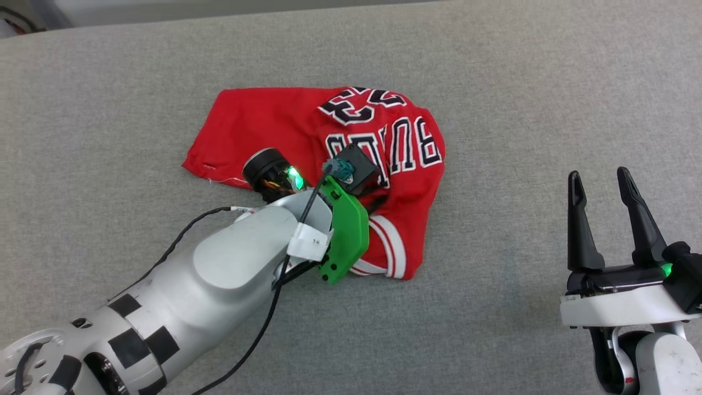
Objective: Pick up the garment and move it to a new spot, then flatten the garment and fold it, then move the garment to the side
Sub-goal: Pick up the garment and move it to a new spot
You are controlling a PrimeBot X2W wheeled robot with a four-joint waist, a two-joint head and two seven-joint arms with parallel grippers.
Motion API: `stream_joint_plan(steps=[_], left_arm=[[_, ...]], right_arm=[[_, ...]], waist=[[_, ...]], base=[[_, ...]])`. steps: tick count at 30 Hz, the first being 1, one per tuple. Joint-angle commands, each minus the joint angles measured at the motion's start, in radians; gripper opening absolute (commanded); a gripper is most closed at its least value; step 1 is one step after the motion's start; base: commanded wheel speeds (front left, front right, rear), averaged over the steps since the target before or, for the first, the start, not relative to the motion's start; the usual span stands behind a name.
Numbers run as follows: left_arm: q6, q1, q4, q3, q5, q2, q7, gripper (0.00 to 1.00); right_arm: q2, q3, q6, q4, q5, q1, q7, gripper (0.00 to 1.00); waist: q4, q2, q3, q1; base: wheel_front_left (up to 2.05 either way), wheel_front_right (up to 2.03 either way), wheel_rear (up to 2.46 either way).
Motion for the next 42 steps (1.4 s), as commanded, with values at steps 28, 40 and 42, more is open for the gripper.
stream_joint_plan(steps=[28, 40, 42], left_arm=[[0.433, 0.581, -0.372, 0.737, 0.322, 0.064, -0.408, 1.00], [0.341, 0.905, -0.443, 1.013, 0.522, -0.062, -0.408, 1.00], [0.320, 0.938, -0.450, 1.043, 0.550, -0.085, -0.408, 1.00]], right_arm=[[-0.002, -0.017, -0.001, 0.016, -0.031, 0.133, -0.005, 1.00], [-0.002, -0.001, -0.001, 0.042, -0.022, 0.179, -0.005, 1.00], [-0.002, 0.005, -0.001, 0.049, -0.019, 0.188, -0.005, 1.00]], waist=[[0.180, -0.0001, -0.238, 0.0000], [0.173, -0.0001, -0.278, 0.0000], [0.172, -0.0001, -0.285, 0.0000]], base=[[0.00, 0.00, 0.00], [0.00, 0.00, 0.00], [0.00, 0.00, 0.00]])
